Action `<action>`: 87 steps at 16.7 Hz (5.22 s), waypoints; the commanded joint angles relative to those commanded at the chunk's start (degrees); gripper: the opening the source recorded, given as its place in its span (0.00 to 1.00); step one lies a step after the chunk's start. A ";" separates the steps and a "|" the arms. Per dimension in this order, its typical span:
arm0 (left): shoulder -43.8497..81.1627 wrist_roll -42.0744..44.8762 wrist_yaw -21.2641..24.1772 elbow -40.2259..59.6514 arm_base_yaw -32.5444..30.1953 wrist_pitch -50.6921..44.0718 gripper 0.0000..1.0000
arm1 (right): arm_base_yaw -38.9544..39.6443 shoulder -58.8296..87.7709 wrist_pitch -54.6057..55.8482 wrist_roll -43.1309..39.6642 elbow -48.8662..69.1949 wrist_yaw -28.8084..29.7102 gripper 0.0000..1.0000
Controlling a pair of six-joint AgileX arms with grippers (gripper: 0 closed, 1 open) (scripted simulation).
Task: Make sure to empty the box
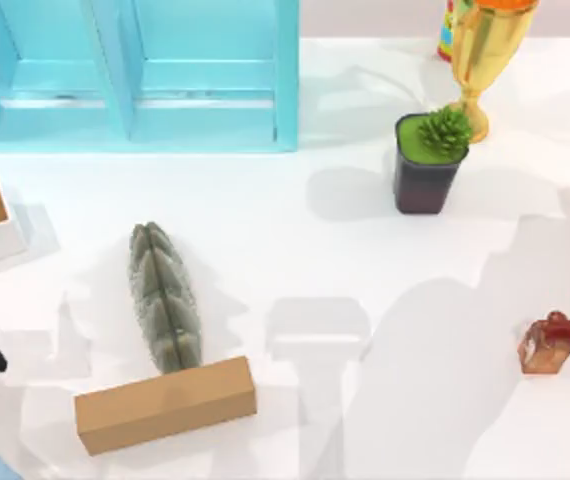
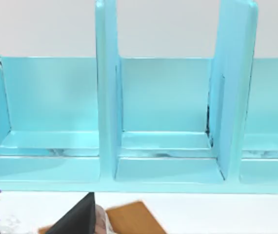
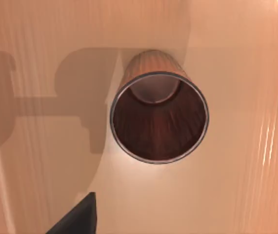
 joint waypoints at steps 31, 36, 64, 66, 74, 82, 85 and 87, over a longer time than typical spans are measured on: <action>0.00 0.00 0.00 0.00 0.00 0.00 1.00 | 0.28 2.54 21.68 0.32 -19.14 0.02 0.10; 0.00 0.00 0.00 0.00 0.00 0.00 1.00 | 0.28 2.54 21.68 0.32 -19.14 0.02 0.00; 0.00 0.00 0.00 0.00 0.00 0.00 1.00 | 3.94 0.22 -5.78 3.56 5.76 0.43 0.00; 0.00 0.00 0.00 0.00 0.00 0.00 1.00 | 9.30 -1.38 -3.78 8.43 2.31 1.03 0.00; 0.00 0.00 0.00 0.00 0.00 0.00 1.00 | 45.08 -12.22 8.74 41.57 -20.44 3.57 0.00; 0.00 0.00 0.00 0.00 0.00 0.00 1.00 | 61.00 -22.28 19.28 60.24 -41.07 4.64 0.00; 0.00 0.00 0.00 0.00 0.00 0.00 1.00 | 61.47 -22.75 19.78 61.08 -41.92 4.67 0.00; 0.00 0.00 0.00 0.00 0.00 0.00 1.00 | 61.47 -22.75 19.78 61.08 -41.92 4.67 0.00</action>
